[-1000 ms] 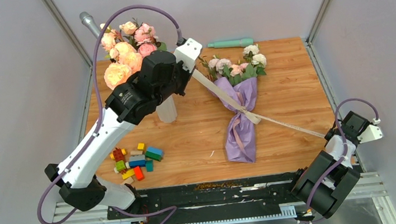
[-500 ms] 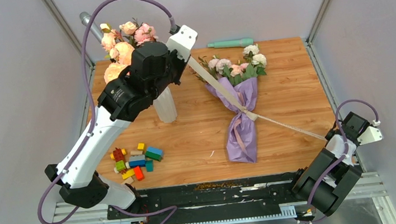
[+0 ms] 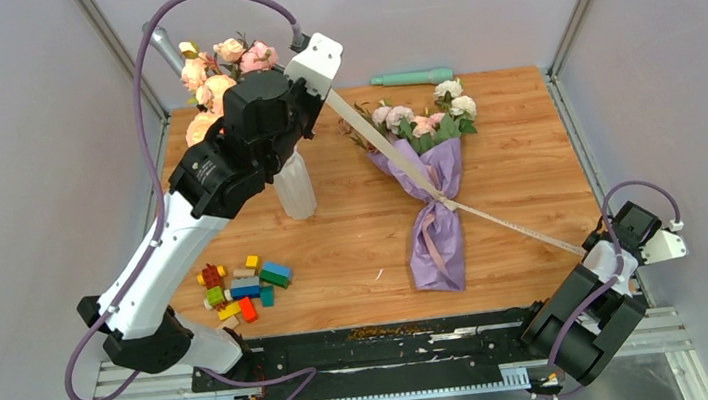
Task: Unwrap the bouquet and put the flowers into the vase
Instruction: Untie the ribbon from the wrapping paper.
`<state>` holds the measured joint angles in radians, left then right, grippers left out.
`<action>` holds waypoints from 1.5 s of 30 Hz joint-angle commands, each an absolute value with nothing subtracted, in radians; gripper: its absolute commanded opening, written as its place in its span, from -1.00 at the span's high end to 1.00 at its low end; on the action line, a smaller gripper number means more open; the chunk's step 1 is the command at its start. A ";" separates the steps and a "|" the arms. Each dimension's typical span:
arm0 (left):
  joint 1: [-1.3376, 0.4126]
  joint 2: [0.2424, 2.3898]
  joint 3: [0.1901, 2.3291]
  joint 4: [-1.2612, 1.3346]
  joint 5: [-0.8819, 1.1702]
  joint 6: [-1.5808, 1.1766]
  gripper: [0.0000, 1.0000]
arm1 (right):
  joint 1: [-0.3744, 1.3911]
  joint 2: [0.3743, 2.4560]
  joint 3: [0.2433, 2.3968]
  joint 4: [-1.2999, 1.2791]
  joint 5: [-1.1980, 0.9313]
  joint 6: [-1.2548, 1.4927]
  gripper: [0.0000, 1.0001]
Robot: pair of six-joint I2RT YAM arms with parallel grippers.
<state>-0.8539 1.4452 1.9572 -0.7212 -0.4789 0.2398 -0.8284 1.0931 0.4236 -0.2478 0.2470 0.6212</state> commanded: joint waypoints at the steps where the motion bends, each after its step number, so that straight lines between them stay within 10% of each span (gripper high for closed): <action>1: -0.846 1.384 1.963 -0.640 -0.549 0.295 1.00 | -0.840 1.090 0.428 -0.264 0.306 0.647 1.00; 45: -0.838 1.249 1.873 -0.547 -0.742 0.411 1.00 | -0.878 1.061 0.437 -0.384 0.442 0.706 1.00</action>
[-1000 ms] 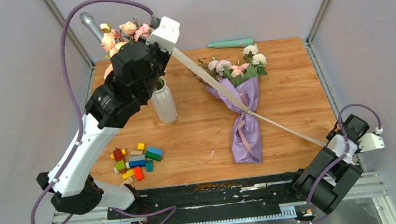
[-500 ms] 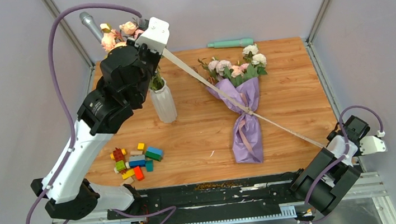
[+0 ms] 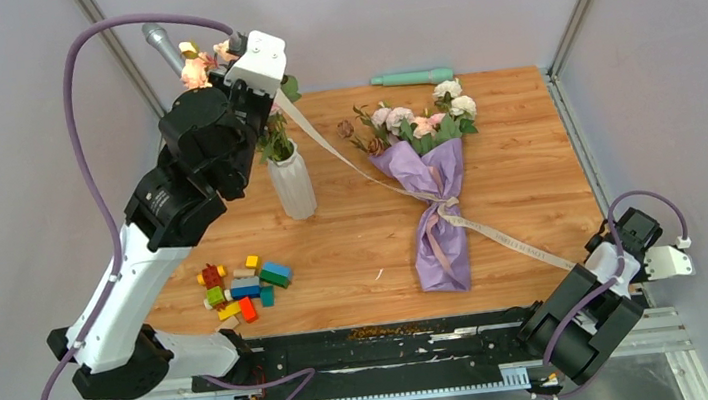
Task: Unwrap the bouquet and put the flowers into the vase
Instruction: Untie the ribbon from the wrapping paper.
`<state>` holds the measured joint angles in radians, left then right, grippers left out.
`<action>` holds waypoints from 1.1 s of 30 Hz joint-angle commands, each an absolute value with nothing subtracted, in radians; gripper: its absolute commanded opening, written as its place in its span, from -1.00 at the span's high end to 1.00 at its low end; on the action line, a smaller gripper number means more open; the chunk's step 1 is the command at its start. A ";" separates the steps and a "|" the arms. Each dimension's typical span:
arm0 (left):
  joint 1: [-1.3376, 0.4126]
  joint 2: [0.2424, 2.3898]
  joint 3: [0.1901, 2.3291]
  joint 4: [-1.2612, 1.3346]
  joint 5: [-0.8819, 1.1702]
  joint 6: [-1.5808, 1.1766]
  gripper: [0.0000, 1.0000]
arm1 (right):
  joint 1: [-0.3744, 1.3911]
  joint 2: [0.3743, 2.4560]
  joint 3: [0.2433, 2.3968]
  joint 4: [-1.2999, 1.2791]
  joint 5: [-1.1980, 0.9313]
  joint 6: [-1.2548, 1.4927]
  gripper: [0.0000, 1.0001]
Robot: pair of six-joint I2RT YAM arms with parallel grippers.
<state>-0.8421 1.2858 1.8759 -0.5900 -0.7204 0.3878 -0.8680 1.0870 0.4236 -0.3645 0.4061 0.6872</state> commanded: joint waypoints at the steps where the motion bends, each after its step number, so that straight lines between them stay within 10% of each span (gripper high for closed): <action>1: -0.838 1.246 1.872 -0.546 -0.742 0.411 1.00 | -0.880 1.059 0.436 -0.386 0.443 0.706 1.00; 10: -0.838 1.201 1.849 -0.613 -0.613 0.343 1.00 | -0.882 0.939 0.435 -0.352 0.342 0.634 1.00; 12: -0.838 1.185 1.825 -0.638 -0.543 0.305 0.94 | -0.881 0.892 0.431 -0.333 0.302 0.608 0.71; 16: -0.838 1.142 1.764 -0.670 -0.417 0.254 0.01 | -0.882 0.850 0.427 -0.305 0.225 0.576 -0.17; 22: -0.838 1.080 1.716 -0.721 -0.234 0.217 -0.80 | -0.880 0.877 0.445 -0.273 0.085 0.528 -0.51; 33: -0.895 1.207 1.714 -0.707 0.106 0.105 -1.00 | -0.806 0.862 0.492 -0.220 -0.172 0.422 -0.64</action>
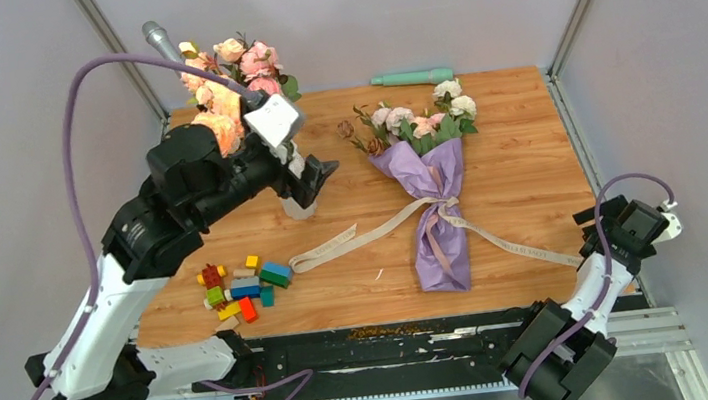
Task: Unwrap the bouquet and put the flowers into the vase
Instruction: Untie the ribbon from the wrapping paper.
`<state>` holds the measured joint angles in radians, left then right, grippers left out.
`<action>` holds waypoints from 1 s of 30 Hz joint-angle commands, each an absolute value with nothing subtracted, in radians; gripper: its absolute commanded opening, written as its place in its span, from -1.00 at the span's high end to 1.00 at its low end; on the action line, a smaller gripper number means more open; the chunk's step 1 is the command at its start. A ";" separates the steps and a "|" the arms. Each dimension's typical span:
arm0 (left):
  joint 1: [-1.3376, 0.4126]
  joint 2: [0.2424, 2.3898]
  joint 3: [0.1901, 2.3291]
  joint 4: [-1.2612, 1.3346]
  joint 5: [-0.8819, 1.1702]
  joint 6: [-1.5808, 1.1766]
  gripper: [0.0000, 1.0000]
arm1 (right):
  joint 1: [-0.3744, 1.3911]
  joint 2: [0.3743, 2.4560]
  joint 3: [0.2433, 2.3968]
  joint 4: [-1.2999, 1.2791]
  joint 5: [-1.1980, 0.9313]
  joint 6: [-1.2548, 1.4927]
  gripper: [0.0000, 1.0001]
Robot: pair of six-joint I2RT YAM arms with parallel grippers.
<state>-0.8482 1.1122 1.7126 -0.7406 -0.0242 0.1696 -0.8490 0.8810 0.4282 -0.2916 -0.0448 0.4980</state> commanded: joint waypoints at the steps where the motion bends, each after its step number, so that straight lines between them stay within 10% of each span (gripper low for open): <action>1: -0.938 1.228 1.712 -0.697 0.081 0.104 -1.00 | -0.794 0.862 0.497 -0.211 -0.207 0.411 -0.64; 17: -1.031 1.582 1.578 -0.463 0.055 -0.022 -1.00 | -0.231 0.932 0.613 -0.196 -0.435 0.343 -0.48; 30: -1.032 1.777 1.553 -0.434 -0.120 -0.091 -0.57 | 0.131 0.893 0.594 -0.225 -0.248 0.407 -0.24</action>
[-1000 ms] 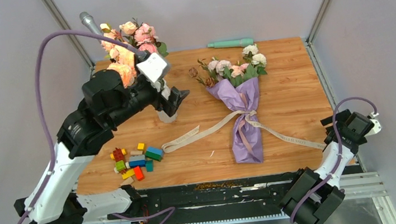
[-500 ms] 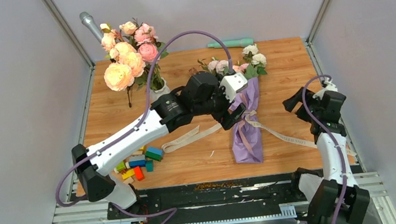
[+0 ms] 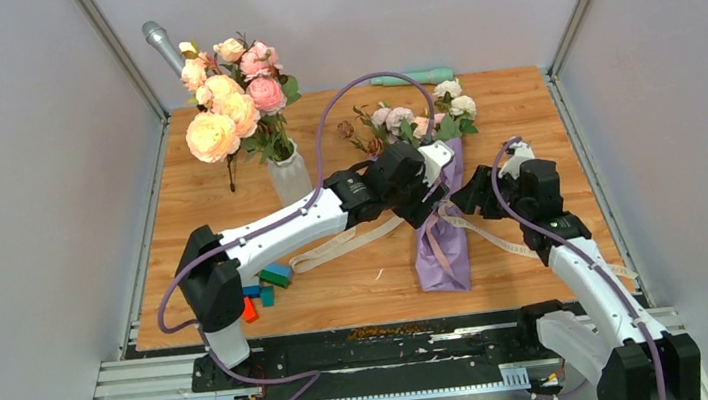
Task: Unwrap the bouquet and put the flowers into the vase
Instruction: Untie the ribbon from the wrapping paper.
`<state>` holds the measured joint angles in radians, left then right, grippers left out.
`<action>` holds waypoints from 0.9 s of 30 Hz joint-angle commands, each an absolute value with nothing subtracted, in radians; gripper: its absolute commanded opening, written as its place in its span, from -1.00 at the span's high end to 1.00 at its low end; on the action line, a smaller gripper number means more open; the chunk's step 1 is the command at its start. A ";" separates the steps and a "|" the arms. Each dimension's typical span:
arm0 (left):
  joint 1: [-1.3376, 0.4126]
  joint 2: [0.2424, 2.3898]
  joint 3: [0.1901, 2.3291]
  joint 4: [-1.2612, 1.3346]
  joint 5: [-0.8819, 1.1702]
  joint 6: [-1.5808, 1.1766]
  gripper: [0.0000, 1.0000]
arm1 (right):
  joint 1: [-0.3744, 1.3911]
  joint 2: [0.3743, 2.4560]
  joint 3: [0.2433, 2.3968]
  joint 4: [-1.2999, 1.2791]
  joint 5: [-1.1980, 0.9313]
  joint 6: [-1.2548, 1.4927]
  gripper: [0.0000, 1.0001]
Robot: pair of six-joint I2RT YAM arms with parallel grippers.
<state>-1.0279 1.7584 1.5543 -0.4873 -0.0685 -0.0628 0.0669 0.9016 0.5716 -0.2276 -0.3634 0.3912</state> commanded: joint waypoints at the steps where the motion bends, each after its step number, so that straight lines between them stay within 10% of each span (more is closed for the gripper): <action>1: -1.032 1.792 1.552 -0.423 -0.125 -0.086 -0.57 | 0.155 0.898 0.602 -0.244 -0.179 0.406 -0.29; 16: -1.024 1.871 1.492 -0.254 -0.235 -0.151 -0.45 | 0.327 1.049 0.608 -0.216 0.000 0.466 -0.34; 27: -1.020 1.851 1.422 -0.222 -0.223 -0.199 -0.42 | 0.295 1.083 0.618 -0.288 0.182 0.468 0.26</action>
